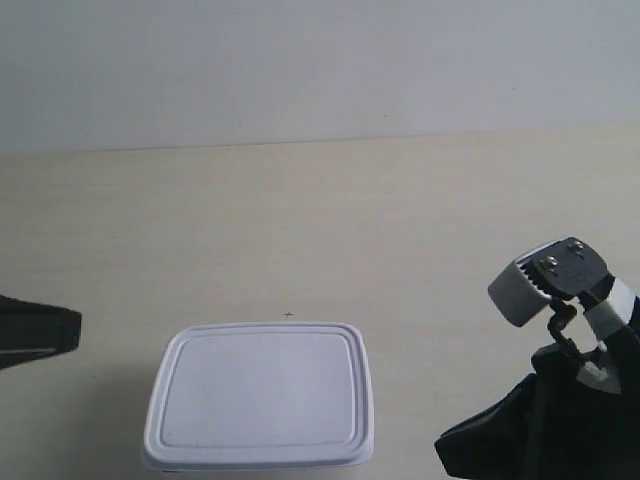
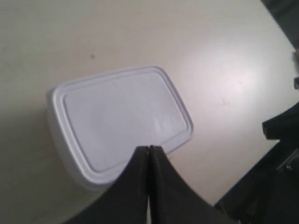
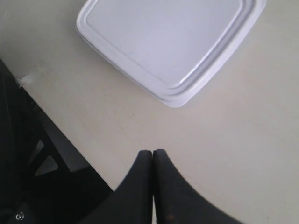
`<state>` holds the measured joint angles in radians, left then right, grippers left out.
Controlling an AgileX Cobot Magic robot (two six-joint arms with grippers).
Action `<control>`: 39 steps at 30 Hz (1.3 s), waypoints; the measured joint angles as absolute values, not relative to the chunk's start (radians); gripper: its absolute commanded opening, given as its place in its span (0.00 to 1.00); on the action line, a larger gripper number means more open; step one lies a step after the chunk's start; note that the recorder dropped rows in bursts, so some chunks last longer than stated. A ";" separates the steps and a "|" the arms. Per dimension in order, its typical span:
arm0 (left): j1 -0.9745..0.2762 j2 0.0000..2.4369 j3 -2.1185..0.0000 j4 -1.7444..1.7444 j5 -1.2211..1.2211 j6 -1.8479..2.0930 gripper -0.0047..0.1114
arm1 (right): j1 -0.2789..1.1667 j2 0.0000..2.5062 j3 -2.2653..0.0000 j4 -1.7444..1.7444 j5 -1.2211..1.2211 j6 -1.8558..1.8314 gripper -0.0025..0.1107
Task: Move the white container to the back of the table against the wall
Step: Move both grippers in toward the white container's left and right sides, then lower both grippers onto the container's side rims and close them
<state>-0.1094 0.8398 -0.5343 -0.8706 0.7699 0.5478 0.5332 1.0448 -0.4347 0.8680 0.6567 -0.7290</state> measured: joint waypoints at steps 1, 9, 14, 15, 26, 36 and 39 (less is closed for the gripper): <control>-0.123 0.883 -0.534 -0.860 0.784 0.535 0.04 | 0.533 1.049 -0.435 0.900 0.657 -0.770 0.02; -0.283 0.972 -0.534 -0.716 0.802 0.418 0.04 | 0.533 1.110 -0.435 1.001 0.659 -0.920 0.02; -0.400 1.046 -0.534 -0.558 0.779 0.257 0.04 | 0.533 1.177 -0.462 1.051 0.659 -0.994 0.02; -0.411 1.054 -0.534 -0.554 0.777 0.250 0.04 | 0.533 1.187 -0.474 1.051 0.662 -1.000 0.02; -0.500 1.204 -0.534 -0.546 0.701 0.212 0.04 | 0.703 1.315 -0.577 0.921 0.598 -0.984 0.02; -0.506 1.246 -0.534 -0.548 0.640 0.210 0.04 | 0.845 1.476 -0.597 0.864 0.450 -0.845 0.02; -0.506 1.280 -0.534 -0.550 0.626 0.210 0.04 | 0.861 1.513 -0.619 0.861 0.421 -0.824 0.02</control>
<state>-0.5060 1.2796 -0.5343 -0.5497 0.6257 0.2097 0.8606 1.5133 -0.6192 0.8614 0.4207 -0.8243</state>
